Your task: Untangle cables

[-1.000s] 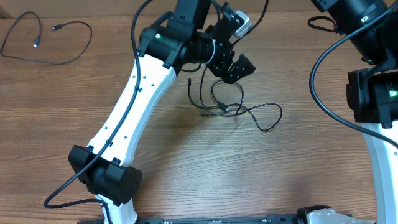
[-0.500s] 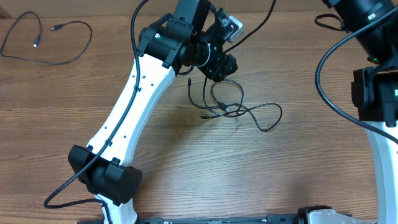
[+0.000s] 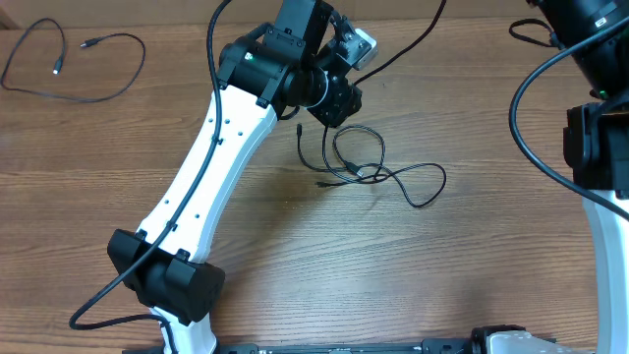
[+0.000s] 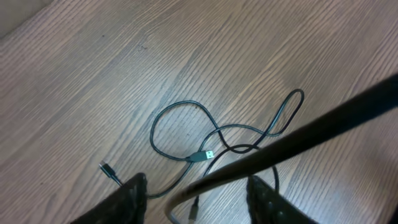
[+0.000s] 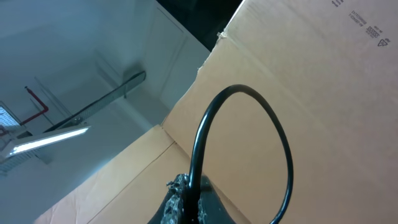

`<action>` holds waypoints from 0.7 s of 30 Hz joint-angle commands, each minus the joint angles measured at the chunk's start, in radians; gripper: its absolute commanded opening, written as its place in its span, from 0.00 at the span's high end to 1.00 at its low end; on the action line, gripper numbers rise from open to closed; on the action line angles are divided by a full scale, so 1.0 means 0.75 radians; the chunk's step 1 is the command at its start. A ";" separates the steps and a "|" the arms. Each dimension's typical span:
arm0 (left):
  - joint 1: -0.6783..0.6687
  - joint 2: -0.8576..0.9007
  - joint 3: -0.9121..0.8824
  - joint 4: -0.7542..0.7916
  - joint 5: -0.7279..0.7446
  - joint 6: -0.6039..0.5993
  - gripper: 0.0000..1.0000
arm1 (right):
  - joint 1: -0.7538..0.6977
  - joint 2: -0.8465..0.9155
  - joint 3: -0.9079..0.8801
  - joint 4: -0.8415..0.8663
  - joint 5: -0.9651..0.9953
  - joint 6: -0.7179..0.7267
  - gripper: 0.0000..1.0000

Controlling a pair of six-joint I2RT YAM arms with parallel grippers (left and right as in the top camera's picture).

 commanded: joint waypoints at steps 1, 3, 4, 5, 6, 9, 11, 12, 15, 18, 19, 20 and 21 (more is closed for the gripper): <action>0.007 -0.003 0.012 0.020 -0.017 0.025 0.37 | -0.008 -0.006 0.024 0.007 -0.023 0.014 0.96; 0.007 -0.002 0.012 0.037 -0.016 0.036 0.38 | -0.008 -0.006 0.024 0.005 -0.022 0.015 0.96; 0.007 -0.001 0.012 0.043 -0.016 0.051 0.41 | -0.008 -0.006 0.024 0.005 -0.022 0.015 0.96; 0.007 0.005 0.012 0.043 -0.016 0.060 0.43 | -0.008 -0.006 0.024 0.005 -0.023 0.015 0.96; 0.007 0.009 0.012 0.043 -0.016 0.060 0.44 | -0.008 -0.007 0.024 0.005 -0.023 0.015 0.96; 0.007 0.040 0.012 0.041 -0.012 0.059 0.49 | -0.008 -0.006 0.024 0.006 -0.033 0.023 0.96; 0.007 0.074 0.012 0.035 -0.012 0.059 0.62 | -0.008 -0.006 0.024 0.005 -0.036 0.040 0.96; 0.007 0.086 0.012 0.034 -0.012 0.058 0.69 | -0.008 -0.006 0.024 0.005 -0.035 0.039 0.96; 0.007 0.102 0.012 0.024 -0.011 0.057 0.78 | -0.008 -0.006 0.024 0.002 -0.033 0.038 0.96; 0.007 0.098 0.012 0.025 -0.011 0.052 0.78 | -0.018 -0.004 0.024 -0.002 -0.032 0.038 0.96; 0.007 0.096 0.012 0.025 -0.012 0.053 0.80 | -0.023 -0.003 0.024 -0.003 -0.032 0.038 0.96; 0.007 0.095 0.012 0.025 -0.012 0.053 0.84 | -0.031 -0.001 0.024 -0.003 -0.033 0.038 0.96; 0.008 0.095 0.012 0.024 -0.013 0.053 0.91 | -0.038 0.000 0.024 -0.012 -0.031 0.038 0.96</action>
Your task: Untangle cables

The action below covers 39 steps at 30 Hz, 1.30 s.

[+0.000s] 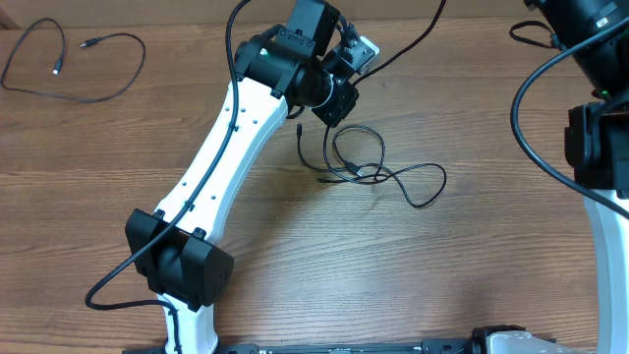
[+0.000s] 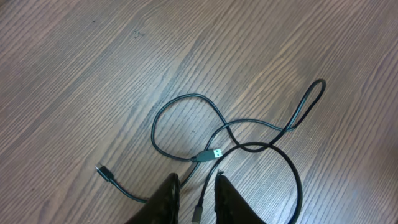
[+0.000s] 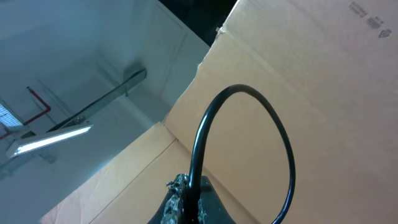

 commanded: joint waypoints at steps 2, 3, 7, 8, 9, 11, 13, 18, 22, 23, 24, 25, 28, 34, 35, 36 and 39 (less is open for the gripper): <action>0.008 -0.008 0.013 0.003 -0.004 0.001 0.96 | -0.037 0.000 0.024 -0.026 0.009 0.008 0.96; 0.008 -0.008 0.013 0.001 -0.004 0.001 0.96 | -0.044 0.000 0.024 -0.041 0.010 0.004 0.96; 0.008 -0.017 0.014 0.003 -0.004 -0.034 0.96 | -0.087 0.000 0.023 -0.142 0.025 -0.018 0.96; 0.008 -0.026 0.015 0.003 -0.004 -0.055 0.96 | -0.104 0.001 0.023 -0.187 0.035 -0.057 0.96; 0.008 -0.039 0.019 0.002 -0.004 -0.071 0.96 | -0.114 0.001 0.023 -0.221 0.040 -0.085 0.95; 0.008 -0.067 0.037 0.000 -0.004 -0.108 0.96 | -0.133 0.001 0.023 -0.307 0.053 -0.145 0.84; 0.018 -0.120 0.076 -0.001 -0.004 -0.155 0.96 | -0.146 0.002 0.023 -0.445 0.085 -0.228 0.60; 0.081 -0.287 0.197 -0.015 -0.004 -0.213 0.96 | -0.150 0.002 0.022 -0.729 0.195 -0.415 0.22; 0.172 -0.396 0.223 0.001 -0.005 -0.275 0.96 | -0.150 0.002 0.021 -0.853 0.247 -0.464 0.07; 0.200 -0.419 0.223 0.003 -0.005 -0.301 0.96 | -0.150 0.002 0.021 -0.873 0.251 -0.483 0.05; 0.242 -0.446 0.223 0.006 -0.004 -0.335 0.96 | -0.150 0.002 0.021 -0.898 0.251 -0.505 0.02; 0.283 -0.468 0.223 0.006 -0.004 -0.370 0.96 | -0.150 0.002 0.021 -0.922 0.252 -0.525 0.00; 0.388 -0.511 0.223 0.006 -0.003 -0.455 0.96 | -0.150 0.007 0.021 -0.974 0.255 -0.548 0.00; 0.516 -0.532 0.223 0.005 0.177 -0.508 0.96 | -0.149 0.060 0.021 -1.070 0.253 -0.551 0.00; 0.517 -0.532 0.223 0.005 0.188 -0.508 0.96 | -0.148 0.069 0.021 -1.081 0.248 -0.552 0.00; 0.517 -0.532 0.223 0.006 0.188 -0.509 0.96 | -0.146 0.085 0.021 -1.097 0.233 -0.552 0.00; 0.517 -0.532 0.223 0.028 0.188 -0.570 0.96 | -0.124 0.151 0.020 -1.127 0.062 -0.638 0.00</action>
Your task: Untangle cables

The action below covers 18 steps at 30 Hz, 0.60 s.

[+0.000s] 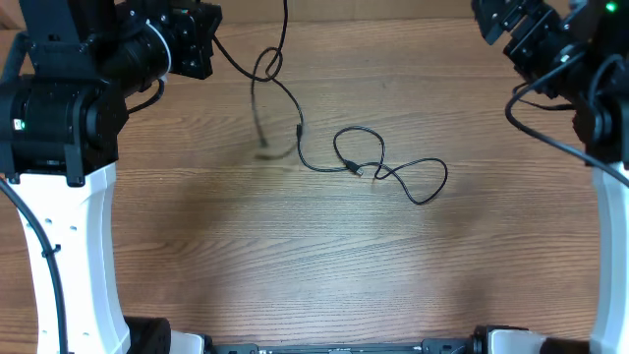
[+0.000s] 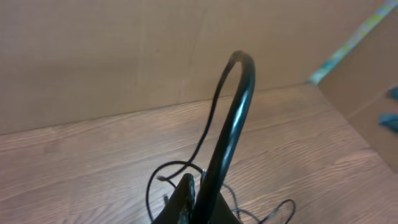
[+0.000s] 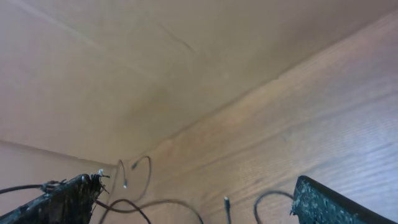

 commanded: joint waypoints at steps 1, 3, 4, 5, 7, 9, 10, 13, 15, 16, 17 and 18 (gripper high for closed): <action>0.005 -0.003 0.006 0.025 0.067 -0.100 0.96 | 0.028 0.082 0.015 -0.011 -0.207 -0.158 0.00; 0.005 -0.003 0.006 0.024 0.067 -0.104 0.96 | 0.055 0.115 0.015 -0.012 -0.297 -0.253 0.00; 0.005 -0.003 0.006 0.020 0.067 -0.105 0.96 | 0.068 0.130 0.015 -0.013 -0.331 -0.290 0.00; 0.005 -0.003 0.006 0.013 0.067 -0.109 0.96 | 0.086 0.148 0.015 -0.012 -0.371 -0.336 0.00; 0.005 -0.003 0.005 -0.009 0.067 -0.109 0.96 | 0.118 0.167 0.015 -0.007 -0.414 -0.396 0.00; 0.004 -0.003 0.005 -0.045 0.080 -0.109 0.96 | 0.167 0.184 0.015 0.011 -0.445 -0.453 0.00; -0.001 -0.003 0.005 -0.063 0.099 -0.108 0.96 | 0.198 0.191 0.015 0.030 -0.450 -0.469 0.00; -0.005 0.000 0.005 -0.120 0.178 -0.106 0.96 | 0.267 0.210 0.015 0.088 -0.449 -0.469 0.00; -0.005 0.002 0.005 -0.156 0.239 -0.068 0.96 | 0.312 0.221 0.015 0.140 -0.449 -0.469 0.00; -0.007 0.003 0.005 -0.173 0.264 -0.043 0.96 | 0.331 0.224 0.015 0.163 -0.449 -0.469 0.00; -0.009 0.003 0.005 -0.194 0.284 -0.020 0.96 | 0.350 0.227 0.015 0.189 -0.449 -0.469 0.00; -0.011 0.003 0.005 -0.218 0.299 0.004 0.96 | 0.367 0.227 0.015 0.211 -0.448 -0.469 0.00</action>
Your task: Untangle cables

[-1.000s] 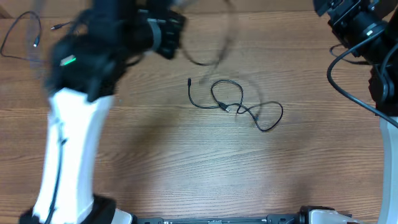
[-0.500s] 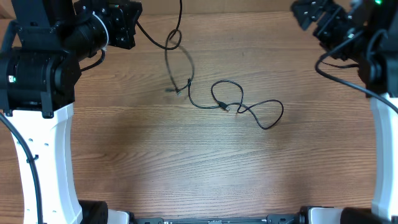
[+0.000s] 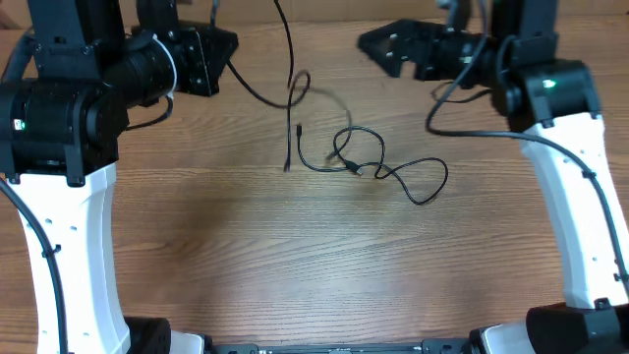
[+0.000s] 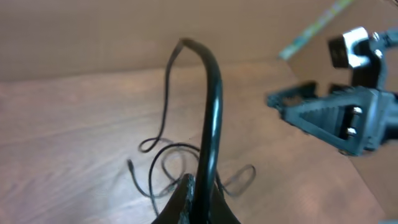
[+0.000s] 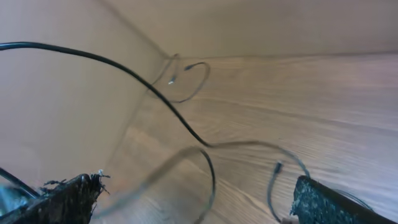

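A tangle of thin black cables point(image 3: 378, 162) lies on the wooden table point(image 3: 295, 265). My left gripper point(image 3: 224, 54) is raised at the back left, shut on one black cable point(image 3: 291, 108). That cable arcs out from its fingers point(image 4: 186, 196) and hangs down, its free end point(image 3: 287, 167) just left of the tangle. My right gripper point(image 3: 378, 49) reaches in from the right at the back, open and close to the lifted cable. In the right wrist view the right gripper point(image 5: 196, 199) has its fingers point(image 5: 68, 199) spread wide, with blurred cable below and between them.
A separate looped cable point(image 5: 186, 81) lies far off near the cardboard wall point(image 5: 74, 93). Cardboard walls point(image 4: 93, 31) close off the back of the table. The left arm's white link point(image 3: 64, 236) runs down the left side and the right arm's link point(image 3: 580, 216) down the right.
My right gripper has moved from the back right corner to the back middle, beside the lifted cable. The lifted cable has shifted to the right. My left gripper stays shut on it.
My left gripper hung open over the tangle, then its fingers had closed together at a cable there. Later the left arm was drawn back to the back left with the cable lifted. The right arm, earlier pointed at the wall, now faces the table, open.
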`<action>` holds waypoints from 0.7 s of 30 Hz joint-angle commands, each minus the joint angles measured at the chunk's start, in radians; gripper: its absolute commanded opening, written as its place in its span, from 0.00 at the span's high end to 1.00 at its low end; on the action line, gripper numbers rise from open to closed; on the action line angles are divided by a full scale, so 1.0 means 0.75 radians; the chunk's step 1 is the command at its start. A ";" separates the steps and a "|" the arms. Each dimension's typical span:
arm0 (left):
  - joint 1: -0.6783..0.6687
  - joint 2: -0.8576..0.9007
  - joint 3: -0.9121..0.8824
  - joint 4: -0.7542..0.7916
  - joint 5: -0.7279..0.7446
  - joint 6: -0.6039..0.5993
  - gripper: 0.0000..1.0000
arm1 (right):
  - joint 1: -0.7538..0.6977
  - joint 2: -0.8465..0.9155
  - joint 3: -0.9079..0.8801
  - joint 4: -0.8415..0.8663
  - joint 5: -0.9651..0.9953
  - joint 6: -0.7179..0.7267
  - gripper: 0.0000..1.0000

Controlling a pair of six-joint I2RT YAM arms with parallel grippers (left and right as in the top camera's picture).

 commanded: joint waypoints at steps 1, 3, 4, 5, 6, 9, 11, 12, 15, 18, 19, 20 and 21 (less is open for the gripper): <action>-0.014 0.003 0.005 -0.061 0.141 0.082 0.96 | 0.061 0.011 0.015 0.067 -0.023 -0.041 0.00; -0.023 0.003 0.005 -0.105 0.174 0.113 0.96 | 0.089 0.011 0.015 0.102 -0.009 -0.042 0.00; -0.031 0.003 0.005 -0.126 0.204 0.140 0.96 | 0.100 0.011 0.015 0.115 -0.004 -0.046 0.00; -0.037 0.003 0.005 -0.139 0.234 0.165 0.96 | 0.113 0.012 0.015 0.125 -0.004 -0.072 0.00; -0.045 0.003 0.005 -0.155 0.275 0.194 0.96 | 0.126 0.012 0.015 0.129 -0.004 -0.113 0.00; -0.073 0.003 0.005 -0.181 0.314 0.216 0.96 | 0.160 0.012 0.015 0.116 -0.005 -0.256 0.00; -0.087 0.003 0.005 -0.190 0.314 0.216 0.96 | 0.174 0.012 0.015 0.101 -0.006 -0.318 0.00; -0.092 0.003 0.005 -0.193 0.314 0.215 0.96 | 0.181 0.012 0.015 0.097 -0.006 -0.321 0.00; -0.097 0.003 0.005 -0.192 0.333 0.201 0.96 | 0.195 0.012 0.015 0.086 -0.052 -0.376 0.00; -0.097 0.003 0.005 -0.193 0.429 0.201 0.96 | 0.211 0.012 0.015 0.081 -0.098 -0.451 0.00; -0.097 0.003 0.005 -0.194 0.467 0.201 0.96 | 0.213 0.012 0.015 0.083 -0.095 -0.451 0.00; -0.097 0.003 0.005 -0.194 0.501 0.201 0.96 | 0.216 0.012 0.015 0.083 -0.095 -0.451 0.00; -0.097 0.003 0.005 -0.194 0.533 0.201 0.96 | 0.216 0.012 0.015 0.082 -0.096 -0.451 0.00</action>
